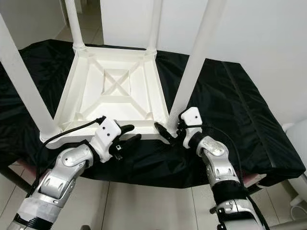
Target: Building children table
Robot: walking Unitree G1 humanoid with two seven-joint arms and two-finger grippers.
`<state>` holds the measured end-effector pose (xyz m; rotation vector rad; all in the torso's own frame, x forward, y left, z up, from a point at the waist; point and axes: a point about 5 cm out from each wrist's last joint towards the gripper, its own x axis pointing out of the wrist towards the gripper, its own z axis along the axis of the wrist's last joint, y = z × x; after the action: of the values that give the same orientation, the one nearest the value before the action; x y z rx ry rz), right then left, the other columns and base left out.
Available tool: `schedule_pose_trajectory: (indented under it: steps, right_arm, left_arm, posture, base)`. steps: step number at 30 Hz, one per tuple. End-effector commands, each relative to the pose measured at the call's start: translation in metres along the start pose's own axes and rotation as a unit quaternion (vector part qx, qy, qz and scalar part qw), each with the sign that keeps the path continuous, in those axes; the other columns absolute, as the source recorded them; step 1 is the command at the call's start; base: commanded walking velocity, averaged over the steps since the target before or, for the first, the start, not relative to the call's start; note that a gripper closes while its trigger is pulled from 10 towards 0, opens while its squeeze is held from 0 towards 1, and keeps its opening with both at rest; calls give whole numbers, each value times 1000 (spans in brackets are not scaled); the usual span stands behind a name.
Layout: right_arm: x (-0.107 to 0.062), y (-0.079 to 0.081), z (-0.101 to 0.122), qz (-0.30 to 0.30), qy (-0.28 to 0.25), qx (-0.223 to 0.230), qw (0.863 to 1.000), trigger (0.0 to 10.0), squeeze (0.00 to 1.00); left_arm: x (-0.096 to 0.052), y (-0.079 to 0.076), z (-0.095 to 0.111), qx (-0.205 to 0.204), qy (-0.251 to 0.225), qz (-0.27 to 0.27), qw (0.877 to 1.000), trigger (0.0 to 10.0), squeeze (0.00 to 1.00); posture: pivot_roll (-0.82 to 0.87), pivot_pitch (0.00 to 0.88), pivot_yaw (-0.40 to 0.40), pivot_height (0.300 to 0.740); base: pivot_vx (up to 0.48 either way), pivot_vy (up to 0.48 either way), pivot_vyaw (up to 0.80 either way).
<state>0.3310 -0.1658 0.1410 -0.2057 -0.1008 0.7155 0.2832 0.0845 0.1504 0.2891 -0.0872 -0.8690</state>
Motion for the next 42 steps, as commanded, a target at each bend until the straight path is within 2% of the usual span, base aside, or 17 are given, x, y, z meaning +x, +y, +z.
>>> schedule_pose_trajectory:
  steps: [1,2,3,4,15,17,18,24,29,31,33,35,37,38,39,41,42]
  right_arm:
    - [-2,-2,-4,9,13,-5,1000,4784,0]
    - [-2,-3,-5,12,18,-5,1000,2196,0]
    - [-2,-3,-5,12,18,-5,1000,2196,0]
    - [-2,-3,-7,15,21,-4,1000,0,0]
    - [-11,2,-19,17,17,31,999,0,0]
    - [-11,5,-20,13,11,41,999,431,0]
    - [-11,11,-19,18,5,52,998,10000,0]
    - [-4,33,-12,-14,-28,70,997,10000,0]
    - [-4,34,-10,-30,-35,75,996,10000,0]
    - [-4,35,-7,-50,-43,84,994,10000,0]
    - [-4,31,-7,-120,-45,90,988,10000,0]
    - [-4,31,-7,-120,-45,90,988,10000,0]
    - [-4,30,-11,-207,-21,98,973,10000,0]
    - [-4,30,-11,-207,-21,98,973,10000,0]
    - [-4,32,-14,-248,-5,106,963,10000,0]
    - [-4,32,-14,-248,-5,106,963,10000,0]
    - [-3,35,-17,-290,12,112,950,10000,0]
  left_arm:
    - [0,-2,-1,1,7,13,1000,10000,0]
    - [0,-1,0,3,6,14,1000,10000,0]
    - [0,-1,0,3,6,14,1000,10000,0]
    - [-1,-1,0,2,6,16,1000,10000,0]
    - [-1,-2,-1,2,7,16,1000,10000,0]
    - [-1,0,0,2,6,20,1000,10000,0]
    - [-2,2,1,2,6,24,1000,10000,0]
    - [-4,3,0,3,8,25,1000,10000,0]
    - [-4,2,0,3,9,23,1000,10000,0]
    - [-4,3,0,4,9,23,1000,10000,0]
    - [-2,5,0,6,9,23,1000,10000,0]
    - [-2,5,0,6,9,23,1000,10000,0]
    - [-2,6,1,7,7,21,1000,10000,0]
    - [-2,6,1,7,7,21,1000,10000,0]
    - [-1,7,0,7,7,21,1000,10000,0]
    - [-1,7,0,7,7,21,1000,10000,0]
    - [0,8,1,9,7,21,1000,10000,0]
  posture:
    - [114,43,-111,740]
    - [115,45,-112,740]
    - [115,45,-112,740]
    - [116,46,-112,740]
    - [111,48,-111,740]
    - [112,49,-109,740]
    - [112,50,-107,740]
    - [104,52,-96,740]
    - [104,52,-96,740]
    - [99,50,-88,740]
    - [90,46,-84,740]
    - [90,46,-84,740]
    - [86,38,-78,740]
    - [86,38,-78,740]
    - [82,35,-76,740]
    - [82,35,-76,740]
    - [85,32,-78,740]
  base:
    - [0,0,0]
    - [0,0,0]
    - [0,0,0]
    - [0,0,0]
    - [0,0,0]
    - [0,0,0]
    - [0,0,0]
    - [0,0,0]
    - [0,0,0]
    - [0,0,0]
    - [0,0,0]
    - [0,0,0]
    - [0,0,0]
    - [0,0,0]
    - [0,0,0]
    - [0,0,0]
    - [0,0,0]
